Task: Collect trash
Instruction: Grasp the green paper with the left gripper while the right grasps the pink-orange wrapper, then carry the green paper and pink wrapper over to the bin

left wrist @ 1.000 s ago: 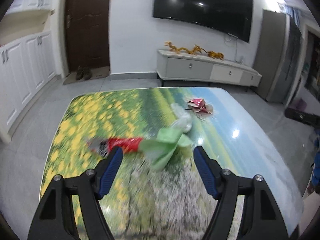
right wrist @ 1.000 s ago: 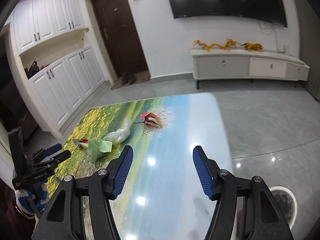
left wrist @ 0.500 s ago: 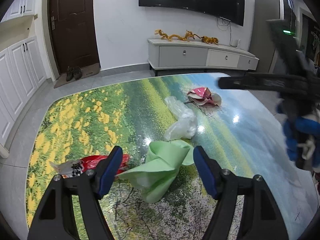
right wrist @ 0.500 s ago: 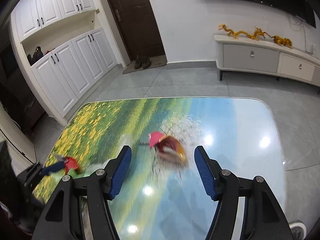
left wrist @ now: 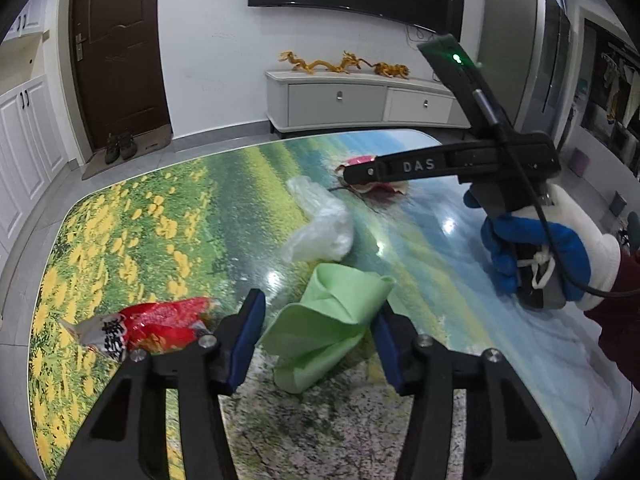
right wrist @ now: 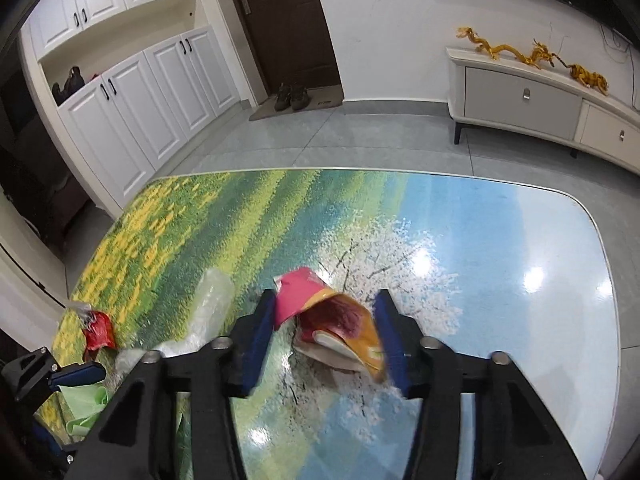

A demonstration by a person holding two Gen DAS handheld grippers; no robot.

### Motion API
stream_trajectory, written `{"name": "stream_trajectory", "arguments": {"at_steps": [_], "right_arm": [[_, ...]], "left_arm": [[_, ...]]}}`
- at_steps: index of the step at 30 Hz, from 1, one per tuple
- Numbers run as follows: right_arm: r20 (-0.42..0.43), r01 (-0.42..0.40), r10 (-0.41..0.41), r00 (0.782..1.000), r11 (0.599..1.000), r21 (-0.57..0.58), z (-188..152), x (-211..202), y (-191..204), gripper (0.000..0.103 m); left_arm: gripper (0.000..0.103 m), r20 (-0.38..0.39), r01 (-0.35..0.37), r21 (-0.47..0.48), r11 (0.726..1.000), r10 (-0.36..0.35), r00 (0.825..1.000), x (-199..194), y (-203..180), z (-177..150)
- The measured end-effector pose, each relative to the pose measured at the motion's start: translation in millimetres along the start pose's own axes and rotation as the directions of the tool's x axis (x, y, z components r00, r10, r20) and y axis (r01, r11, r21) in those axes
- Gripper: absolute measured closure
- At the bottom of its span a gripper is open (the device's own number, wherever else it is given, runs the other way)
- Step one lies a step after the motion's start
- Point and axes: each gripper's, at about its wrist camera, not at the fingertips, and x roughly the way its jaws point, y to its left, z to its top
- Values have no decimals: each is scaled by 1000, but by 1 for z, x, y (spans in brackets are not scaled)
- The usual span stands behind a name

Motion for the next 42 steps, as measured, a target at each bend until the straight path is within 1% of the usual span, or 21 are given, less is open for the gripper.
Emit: {"name": "stream_trajectory", "arguments": {"at_steps": [3, 4, 5, 7, 10, 15, 18, 22, 25, 29, 36, 42], "right_arm": [[-6, 5, -5, 1000, 1000, -19, -7, -5, 3, 58], [-7, 7, -7, 1000, 1000, -23, -10, -7, 4, 59], [-8, 8, -8, 1000, 1000, -24, -13, -11, 4, 59], [-8, 6, -6, 1000, 1000, -19, -23, -19, 4, 60], [-8, 0, 0, 1000, 1000, -3, -36, -31, 2, 61], [5, -13, 13, 1000, 1000, 17, -67, -65, 4, 61], [18, -16, 15, 1000, 999, 30, -87, -91, 6, 61], [27, -12, 12, 1000, 999, 32, -112, -120, 10, 61], [36, -7, 6, 999, 999, 40, -129, -141, 12, 61], [47, 9, -11, 999, 999, 53, -150, -167, 13, 61], [61, 39, -45, 997, 995, 92, -179, -198, 8, 61], [76, 61, -70, 995, 991, 116, -196, -218, 3, 61]], "left_arm": [[57, 1, -2, 7, 1000, 2, 1000, -3, -5, -4], [59, 2, -1, 5, 1000, 1, 1000, -4, -6, -5], [65, 0, 3, 2, 1000, -3, 1000, -5, -6, -6], [66, 5, -8, -5, 1000, 8, 1000, -10, -9, -9], [72, 8, -8, -17, 1000, 8, 1000, -18, -11, -13], [78, 11, 6, -49, 999, -5, 1000, -33, -16, -20], [82, 8, -2, -49, 999, 3, 1000, -42, -23, -25], [83, 5, -7, -40, 999, 7, 1000, -56, -35, -32], [83, 14, -13, -12, 1000, 13, 1000, -70, -50, -38], [83, 36, -40, 34, 999, 38, 999, -86, -68, -43], [83, 57, -66, 69, 995, 62, 996, -108, -86, -50], [83, 74, -79, 86, 993, 73, 995, -122, -97, -53]]}}
